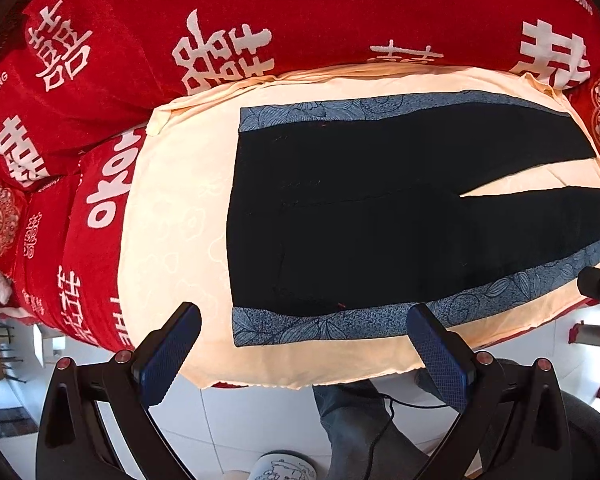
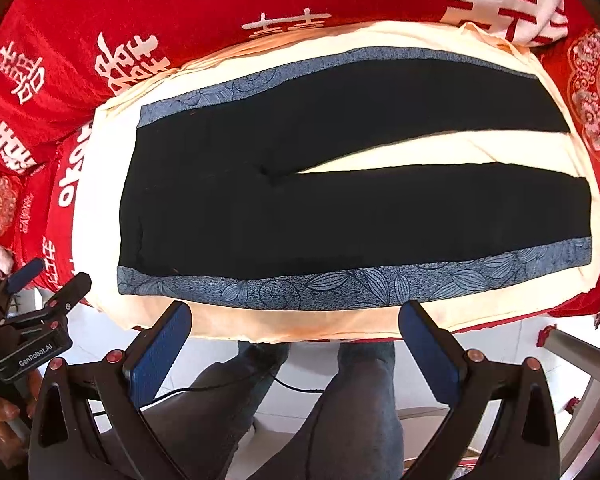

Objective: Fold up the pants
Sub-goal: 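Move both grippers toward the cuff ends of the black trousers, then grasp the patterned cuffs with both grippers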

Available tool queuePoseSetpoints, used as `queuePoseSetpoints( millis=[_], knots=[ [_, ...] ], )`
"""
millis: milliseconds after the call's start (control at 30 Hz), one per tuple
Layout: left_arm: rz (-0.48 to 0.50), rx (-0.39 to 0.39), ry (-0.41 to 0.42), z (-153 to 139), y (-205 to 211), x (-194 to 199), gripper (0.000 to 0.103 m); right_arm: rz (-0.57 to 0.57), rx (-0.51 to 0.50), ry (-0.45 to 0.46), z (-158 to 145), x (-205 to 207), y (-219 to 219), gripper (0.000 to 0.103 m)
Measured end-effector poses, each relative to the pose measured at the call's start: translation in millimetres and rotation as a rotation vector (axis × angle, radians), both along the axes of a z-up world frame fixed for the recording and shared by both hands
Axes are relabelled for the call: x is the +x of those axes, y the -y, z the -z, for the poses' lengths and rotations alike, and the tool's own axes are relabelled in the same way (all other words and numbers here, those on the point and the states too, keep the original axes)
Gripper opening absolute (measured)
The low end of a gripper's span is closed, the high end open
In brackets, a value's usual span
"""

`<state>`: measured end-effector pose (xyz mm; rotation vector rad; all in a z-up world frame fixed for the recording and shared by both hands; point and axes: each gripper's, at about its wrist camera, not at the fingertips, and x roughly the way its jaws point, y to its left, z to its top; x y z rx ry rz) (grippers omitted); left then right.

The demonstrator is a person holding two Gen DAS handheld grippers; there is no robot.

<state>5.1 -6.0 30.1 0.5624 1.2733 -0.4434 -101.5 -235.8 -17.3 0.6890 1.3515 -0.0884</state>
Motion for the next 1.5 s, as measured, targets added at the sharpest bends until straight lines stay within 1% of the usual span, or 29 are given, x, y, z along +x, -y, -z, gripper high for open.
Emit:
queuePoseSetpoints(
  millis=[233, 400, 567, 733, 833, 933, 1033, 1133, 1233, 1433, 1500],
  knots=[
    [-0.051, 0.023, 0.004, -3, 10, -9, 0.103, -0.016, 0.045, 0.020, 7, -3, 15, 0.103],
    [-0.102, 0.044, 0.013, -3, 15, -17, 0.103, -0.024, 0.069, 0.043, 9, -9, 35, 0.103],
    [-0.158, 0.052, -0.005, 4, 15, -24, 0.103, -0.057, 0.092, 0.060, 15, -12, 50, 0.103],
    [-0.157, 0.047, -0.040, 21, 10, -25, 0.103, -0.052, 0.113, 0.039, 26, -17, 54, 0.103],
    [-0.145, 0.038, -0.058, 38, 3, -19, 0.103, -0.025, 0.140, 0.041, 34, -18, 50, 0.103],
    [-0.134, 0.031, -0.073, 60, -5, -13, 0.103, 0.012, 0.169, 0.035, 49, -18, 39, 0.103],
    [-0.123, 0.033, -0.076, 79, -14, -9, 0.103, 0.048, 0.223, 0.039, 69, -15, 22, 0.103],
    [-0.117, 0.018, -0.072, 91, -22, -6, 0.103, 0.069, 0.226, 0.044, 85, -11, 3, 0.103],
    [-0.123, -0.004, -0.070, 103, -27, -2, 0.103, 0.088, 0.246, 0.067, 95, -10, -9, 0.103],
    [-0.141, -0.019, -0.075, 127, -34, 2, 0.103, 0.110, 0.274, 0.107, 112, -6, -22, 0.103],
    [-0.149, -0.030, -0.076, 129, -39, 2, 0.103, 0.114, 0.290, 0.121, 118, -5, -27, 0.103]
  ],
)
